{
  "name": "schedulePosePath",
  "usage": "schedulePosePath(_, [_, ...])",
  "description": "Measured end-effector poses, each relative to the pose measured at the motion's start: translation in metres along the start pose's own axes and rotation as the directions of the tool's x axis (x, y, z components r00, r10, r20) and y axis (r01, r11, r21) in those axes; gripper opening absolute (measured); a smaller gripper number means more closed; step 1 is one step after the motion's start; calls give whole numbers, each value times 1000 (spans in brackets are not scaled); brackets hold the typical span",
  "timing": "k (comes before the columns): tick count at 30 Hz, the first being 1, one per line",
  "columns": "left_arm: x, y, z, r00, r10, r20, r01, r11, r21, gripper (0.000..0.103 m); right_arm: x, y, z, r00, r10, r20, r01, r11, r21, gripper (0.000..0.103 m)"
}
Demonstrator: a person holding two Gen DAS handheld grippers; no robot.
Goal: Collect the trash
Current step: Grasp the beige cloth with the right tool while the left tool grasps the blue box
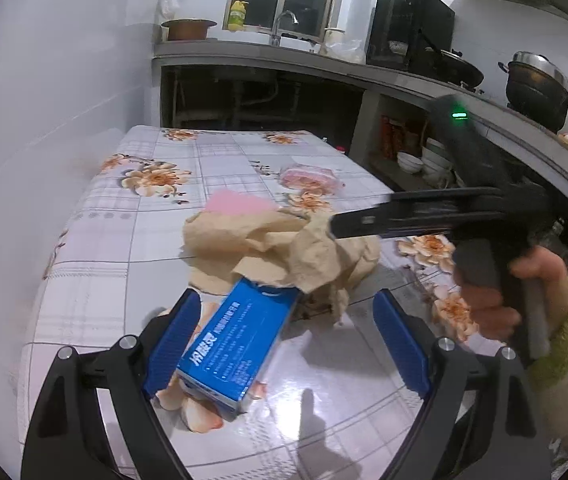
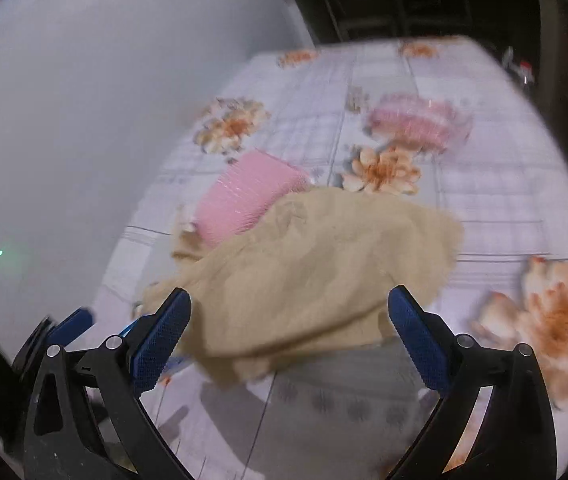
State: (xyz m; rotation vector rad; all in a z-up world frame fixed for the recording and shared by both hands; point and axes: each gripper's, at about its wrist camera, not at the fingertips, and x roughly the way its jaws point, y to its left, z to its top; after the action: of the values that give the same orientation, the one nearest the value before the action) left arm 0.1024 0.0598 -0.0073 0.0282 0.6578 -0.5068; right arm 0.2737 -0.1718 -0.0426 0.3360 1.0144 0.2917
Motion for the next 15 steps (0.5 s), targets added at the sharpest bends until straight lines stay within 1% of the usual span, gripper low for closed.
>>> schedulePosePath(1, [1,1,-1,1000,1,3,-1,1000,4,86,12,-6,2,1000,4,-25,-3,1000,30,95])
schedulePosePath(3, [3,4,-2,1000,-3,1,3,1000,4,86,25,-15,3,998,15,-53,-11,997,83,91])
schedulePosePath(4, [4,5,-2,1000,-6,-1,6,1000,-1,86,28,-17,3,998,19,-62,-13,995,103,83])
schedulePosePath(5, [6,7,-3,1000,-11,-3,11,1000,-6,86,32,-20,3,997,27,-72,-18,992,128,80])
schedulePosePath(6, [7,8,-3,1000,-15,-4,15,1000,-9,86,30,-20,2,998,20,-59,-12,991,134,77])
schedulePosePath(7, [8,9,-4,1000,-18,-6,18,1000,-10,86,31,-20,3,998,14,-66,-5,991,135,69])
schedulePosePath(9, [10,11,-5,1000,-23,-11,23,1000,-12,86,25,-17,2,997,32,-63,-23,989,146,59])
schedulePosePath(10, [11,12,-5,1000,-23,-13,23,1000,-12,86,23,-17,1,996,61,-60,-50,986,161,50])
schedulePosePath(11, [12,12,-5,1000,-24,-14,24,1000,-13,86,21,-17,2,996,72,-57,-62,984,169,41])
schedulePosePath(12, [12,12,-5,1000,-25,-15,25,1000,-12,86,18,-16,2,996,70,-48,-61,984,170,36])
schedulePosePath(13, [12,12,-5,1000,-23,-13,23,1000,-12,86,15,-14,3,997,65,-42,-57,984,170,24])
schedulePosePath(14, [12,12,-5,1000,-22,-11,22,1000,-14,86,9,-12,3,997,62,-35,-55,983,172,16])
schedulePosePath(15, [12,13,-4,1000,-23,-10,23,1000,-16,86,4,-11,3,997,67,-23,-62,982,180,14])
